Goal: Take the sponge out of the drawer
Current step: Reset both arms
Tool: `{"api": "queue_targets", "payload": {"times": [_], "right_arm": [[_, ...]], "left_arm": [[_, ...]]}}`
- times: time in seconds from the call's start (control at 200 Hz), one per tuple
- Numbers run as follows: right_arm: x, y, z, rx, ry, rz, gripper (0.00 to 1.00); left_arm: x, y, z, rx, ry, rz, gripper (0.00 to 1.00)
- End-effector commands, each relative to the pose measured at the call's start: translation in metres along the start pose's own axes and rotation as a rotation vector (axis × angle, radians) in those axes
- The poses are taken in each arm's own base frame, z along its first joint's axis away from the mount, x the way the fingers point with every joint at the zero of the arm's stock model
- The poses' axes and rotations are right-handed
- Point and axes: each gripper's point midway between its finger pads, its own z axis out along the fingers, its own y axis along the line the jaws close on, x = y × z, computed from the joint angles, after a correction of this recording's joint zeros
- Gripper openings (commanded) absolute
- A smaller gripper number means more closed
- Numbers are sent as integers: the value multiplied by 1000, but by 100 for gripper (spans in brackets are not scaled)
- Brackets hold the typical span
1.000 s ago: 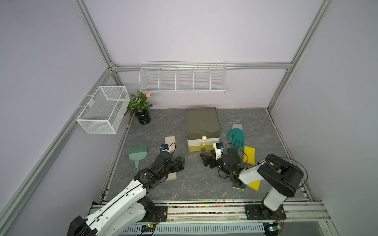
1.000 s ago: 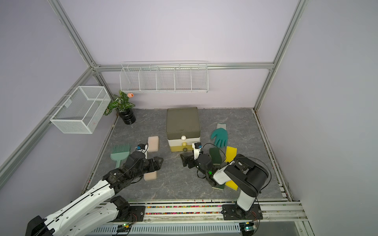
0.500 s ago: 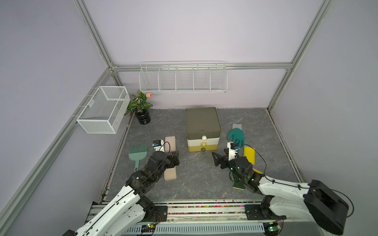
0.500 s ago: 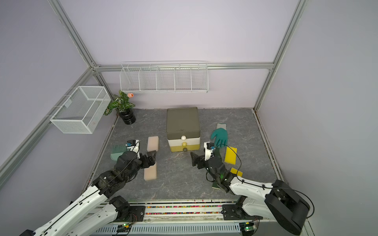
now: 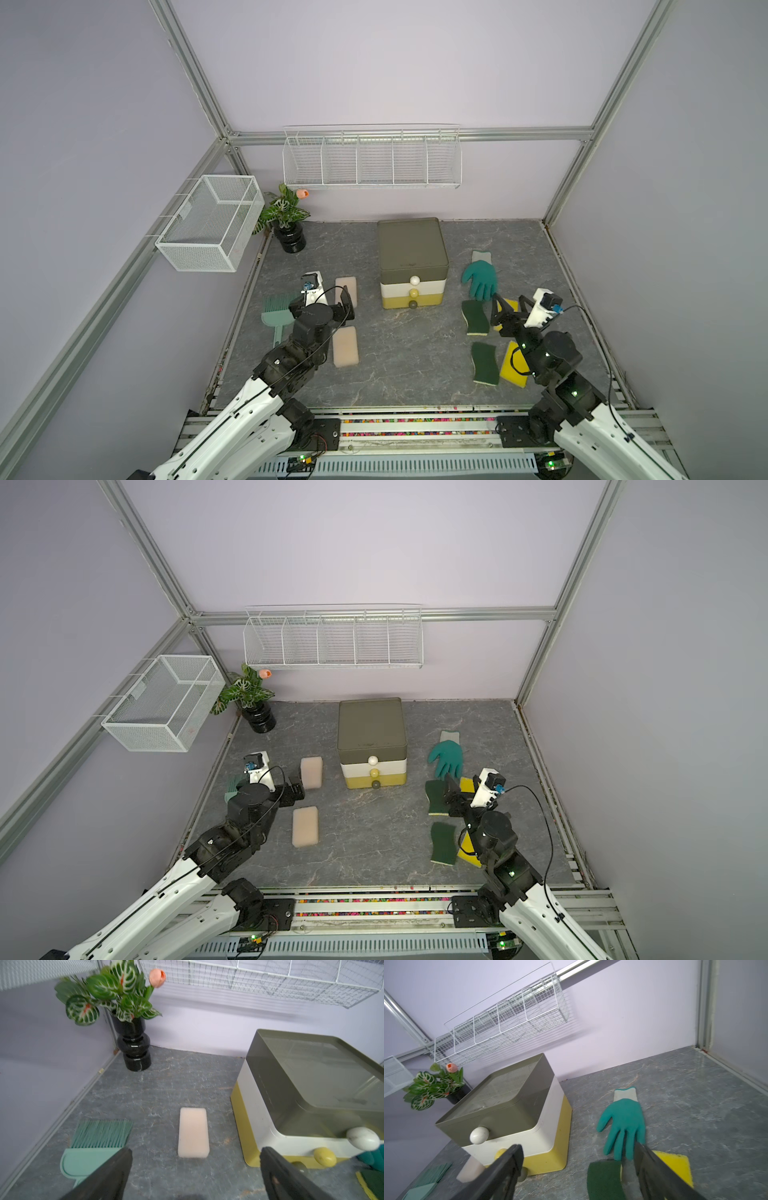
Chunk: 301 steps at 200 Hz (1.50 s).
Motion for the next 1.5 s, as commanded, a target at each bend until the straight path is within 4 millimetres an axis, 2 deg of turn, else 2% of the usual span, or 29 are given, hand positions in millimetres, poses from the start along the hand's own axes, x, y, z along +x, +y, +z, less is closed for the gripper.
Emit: {"api": "queue_targets", "payload": {"times": [0.0,0.17,0.385,0.455,0.605,0.76,0.785,0.82,1.0,1.26,1.499], "right_arm": [[18,-22,-4,82,59,-92,89],[11,-34,-2,154,48,-146,89],[-11,-46,6,257,29,-233,89],[-15,-53,14,308,43,-264,89],[-13,-70,38,394,99,-296,89],[0,-93,61,409,159,-262,89],[4,-92,65,394,172,-261,89],[5,-103,68,417,176,-262,89],[29,-112,89,365,217,-328,89],[62,-118,117,294,286,-414,89],[81,-125,130,261,299,-459,89]], "left_arm": [[-29,15,2,-92,-114,28,100],[-26,41,15,-165,-135,4,100],[-13,76,30,-237,-153,-47,100],[-3,86,37,-268,-141,-50,100],[1,106,40,-323,-165,-52,100],[12,124,46,-400,-160,-27,100],[15,127,47,-408,-156,-24,100],[19,130,50,-419,-151,-21,100],[44,147,60,-463,-114,-12,100],[66,152,78,-428,-111,-27,100],[67,144,98,-345,-85,-10,100]]}}
